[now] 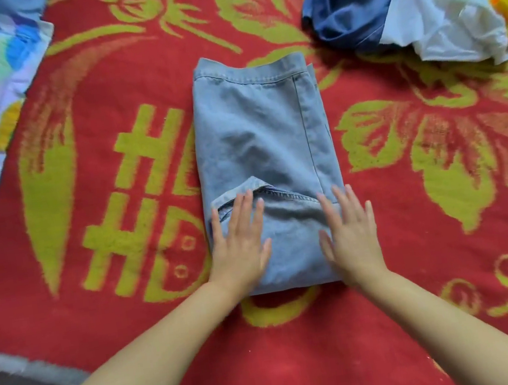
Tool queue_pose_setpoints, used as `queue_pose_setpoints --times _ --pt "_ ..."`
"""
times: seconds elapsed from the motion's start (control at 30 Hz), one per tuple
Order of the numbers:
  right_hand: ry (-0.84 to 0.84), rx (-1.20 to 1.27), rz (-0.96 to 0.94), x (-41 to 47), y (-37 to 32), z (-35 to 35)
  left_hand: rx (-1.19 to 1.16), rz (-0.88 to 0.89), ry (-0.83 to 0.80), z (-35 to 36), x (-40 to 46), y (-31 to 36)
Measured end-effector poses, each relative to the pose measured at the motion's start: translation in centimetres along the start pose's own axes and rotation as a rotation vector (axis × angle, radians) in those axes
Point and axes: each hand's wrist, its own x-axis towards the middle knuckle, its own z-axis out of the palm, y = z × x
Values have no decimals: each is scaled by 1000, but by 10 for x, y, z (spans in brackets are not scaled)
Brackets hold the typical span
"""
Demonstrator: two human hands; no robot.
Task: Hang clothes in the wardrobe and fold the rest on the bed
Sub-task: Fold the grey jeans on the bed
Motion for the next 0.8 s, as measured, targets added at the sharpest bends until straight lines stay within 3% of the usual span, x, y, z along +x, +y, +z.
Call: queue_pose_setpoints --times 0.07,0.1,0.27,0.4,0.47,0.57,0.63,0.8 --pt "-79 -122 -312 -4 -10 7 -42 121 23 11 -22 5" --pt "-166 -166 -357 -3 -11 11 -50 117 -7 17 -27 2" --pt "-538 -264 -167 12 18 56 -23 11 -289 52 -9 -19" --pt "-608 -310 -167 15 16 58 28 15 -408 56 -6 -20" --pt "-554 -327 -202 12 7 40 52 61 -365 39 -11 -20" --pt "-493 -304 -398 -11 -2 20 65 228 -299 24 -36 -24" --pt "-577 -365 -480 -32 0 20 77 309 -359 23 -54 -30" --pt "-583 -407 -268 -24 -2 27 90 228 -370 37 -48 -25"
